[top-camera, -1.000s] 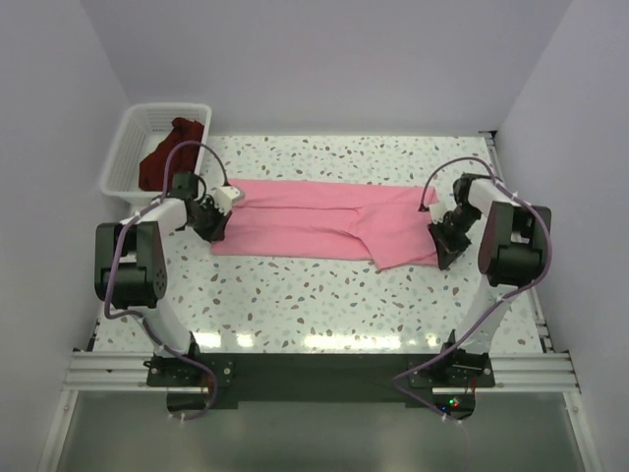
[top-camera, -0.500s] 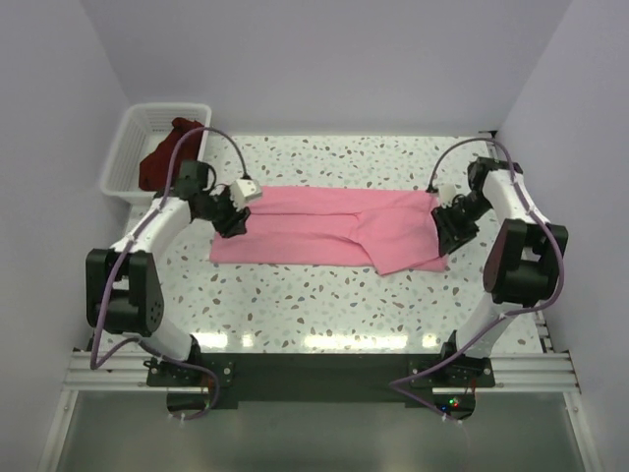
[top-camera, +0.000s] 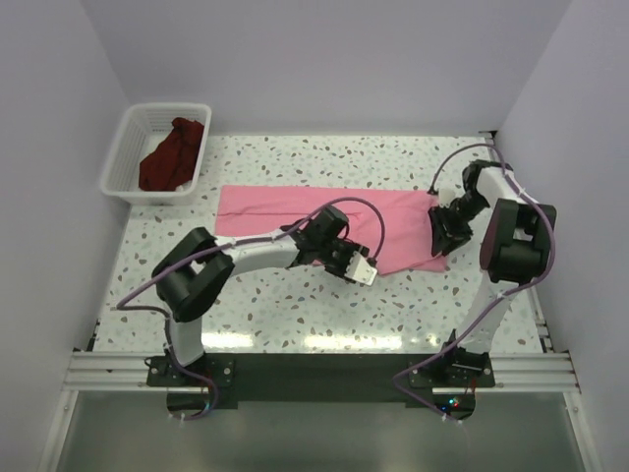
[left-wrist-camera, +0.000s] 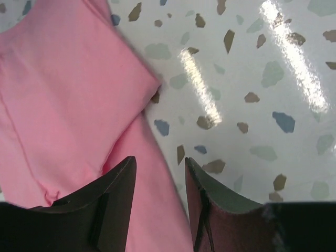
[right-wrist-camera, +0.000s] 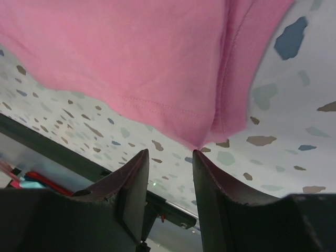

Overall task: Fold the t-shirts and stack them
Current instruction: Fold the tshirt

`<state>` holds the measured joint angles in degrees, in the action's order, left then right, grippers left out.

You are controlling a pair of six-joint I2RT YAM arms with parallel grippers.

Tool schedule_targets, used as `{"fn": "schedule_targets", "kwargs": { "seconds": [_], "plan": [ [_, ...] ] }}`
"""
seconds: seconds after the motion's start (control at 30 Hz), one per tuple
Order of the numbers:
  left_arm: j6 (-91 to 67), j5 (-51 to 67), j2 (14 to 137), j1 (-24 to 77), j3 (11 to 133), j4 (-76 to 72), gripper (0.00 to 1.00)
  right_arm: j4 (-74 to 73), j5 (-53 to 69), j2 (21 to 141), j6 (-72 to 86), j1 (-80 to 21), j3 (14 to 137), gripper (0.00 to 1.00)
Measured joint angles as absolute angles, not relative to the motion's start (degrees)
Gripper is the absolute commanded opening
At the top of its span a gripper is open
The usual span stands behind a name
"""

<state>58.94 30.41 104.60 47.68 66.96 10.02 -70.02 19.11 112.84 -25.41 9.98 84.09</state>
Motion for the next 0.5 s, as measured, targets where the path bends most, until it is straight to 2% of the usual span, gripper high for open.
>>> {"fn": "schedule_targets", "kwargs": {
  "seconds": [0.2, 0.5],
  "plan": [
    [62.46, 27.11, 111.96, 53.12, 67.00, 2.33, 0.46, -69.97, 19.14, 117.19, -24.36, 11.33, 89.69, 0.41],
    [66.92, 23.73, 114.74, 54.68, 67.00, -7.25, 0.43, -71.26, 20.32, 119.61, -24.16, 11.66, 91.00, 0.39]
  ]
}}
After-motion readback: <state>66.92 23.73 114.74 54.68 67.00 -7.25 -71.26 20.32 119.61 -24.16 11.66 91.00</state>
